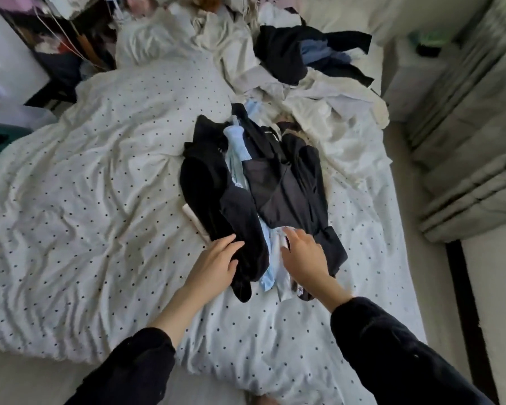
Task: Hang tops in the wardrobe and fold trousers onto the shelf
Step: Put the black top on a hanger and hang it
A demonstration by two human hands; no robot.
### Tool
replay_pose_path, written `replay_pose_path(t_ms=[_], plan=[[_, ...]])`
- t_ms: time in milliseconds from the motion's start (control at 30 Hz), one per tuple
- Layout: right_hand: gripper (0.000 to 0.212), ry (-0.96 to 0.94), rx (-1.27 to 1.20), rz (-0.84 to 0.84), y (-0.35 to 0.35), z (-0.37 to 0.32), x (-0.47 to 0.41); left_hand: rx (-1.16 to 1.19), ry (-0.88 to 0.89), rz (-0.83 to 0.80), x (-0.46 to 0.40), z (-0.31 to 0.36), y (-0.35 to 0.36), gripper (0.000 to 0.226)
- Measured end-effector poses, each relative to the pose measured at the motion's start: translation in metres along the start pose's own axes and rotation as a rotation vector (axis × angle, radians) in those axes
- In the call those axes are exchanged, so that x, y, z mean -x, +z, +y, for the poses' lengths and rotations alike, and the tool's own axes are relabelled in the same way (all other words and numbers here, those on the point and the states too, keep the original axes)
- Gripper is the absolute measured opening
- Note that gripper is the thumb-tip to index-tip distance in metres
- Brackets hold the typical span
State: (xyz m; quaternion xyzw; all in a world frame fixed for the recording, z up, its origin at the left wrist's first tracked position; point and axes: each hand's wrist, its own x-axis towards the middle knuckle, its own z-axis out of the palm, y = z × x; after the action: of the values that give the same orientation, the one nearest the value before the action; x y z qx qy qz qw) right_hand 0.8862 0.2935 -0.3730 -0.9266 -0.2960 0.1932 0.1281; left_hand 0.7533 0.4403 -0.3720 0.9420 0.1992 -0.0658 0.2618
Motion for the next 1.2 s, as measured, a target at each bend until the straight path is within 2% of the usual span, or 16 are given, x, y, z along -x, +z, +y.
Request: replay_pose_path(t_ms=[100, 200, 267, 367, 467, 600, 667, 833, 933, 1100, 1200], plan=[[0.053, 0.083, 0.014, 0.06, 0.006, 0.026, -0.028, -0.065, 0.048, 0.021, -0.032, 0.009, 0.014, 0.045], [0.052, 0.095, 0.075, 0.022, 0.011, 0.043, -0.05, -0.182, 0.179, 0.17, -0.056, 0.016, 0.027, 0.038], [0.044, 0.093, 0.111, -0.03, 0.017, 0.051, -0.063, -0.293, 0.25, 0.215, -0.077, 0.024, 0.036, 0.03], [0.032, 0.089, 0.099, -0.042, 0.026, 0.06, -0.072, -0.397, 0.26, 0.171, -0.1, 0.038, 0.046, 0.036], [0.029, 0.08, -0.057, 0.005, 0.024, 0.067, -0.074, -0.478, 0.259, 0.132, -0.119, 0.045, 0.054, 0.044], [0.019, 0.081, -0.312, 0.002, 0.007, 0.073, -0.067, -0.381, 0.306, 0.283, -0.132, 0.051, 0.045, 0.017], [0.018, 0.109, -0.439, -0.001, -0.006, 0.076, -0.06, -0.284, 0.342, 0.286, -0.131, 0.056, 0.037, 0.006], [0.006, 0.152, -0.648, 0.032, -0.048, 0.078, -0.04, -0.049, 0.348, 0.181, -0.126, 0.08, 0.004, 0.023], [0.005, 0.189, -0.722, 0.102, -0.075, 0.084, -0.022, -0.011, 0.419, 0.157, -0.124, 0.103, -0.016, 0.018], [0.01, 0.241, -0.71, 0.289, -0.116, 0.09, 0.029, 0.033, 0.615, 0.16, -0.121, 0.151, -0.037, 0.017], [0.01, 0.315, -0.727, 0.445, -0.128, 0.09, 0.077, 0.064, 0.775, 0.122, -0.104, 0.185, -0.043, 0.028]])
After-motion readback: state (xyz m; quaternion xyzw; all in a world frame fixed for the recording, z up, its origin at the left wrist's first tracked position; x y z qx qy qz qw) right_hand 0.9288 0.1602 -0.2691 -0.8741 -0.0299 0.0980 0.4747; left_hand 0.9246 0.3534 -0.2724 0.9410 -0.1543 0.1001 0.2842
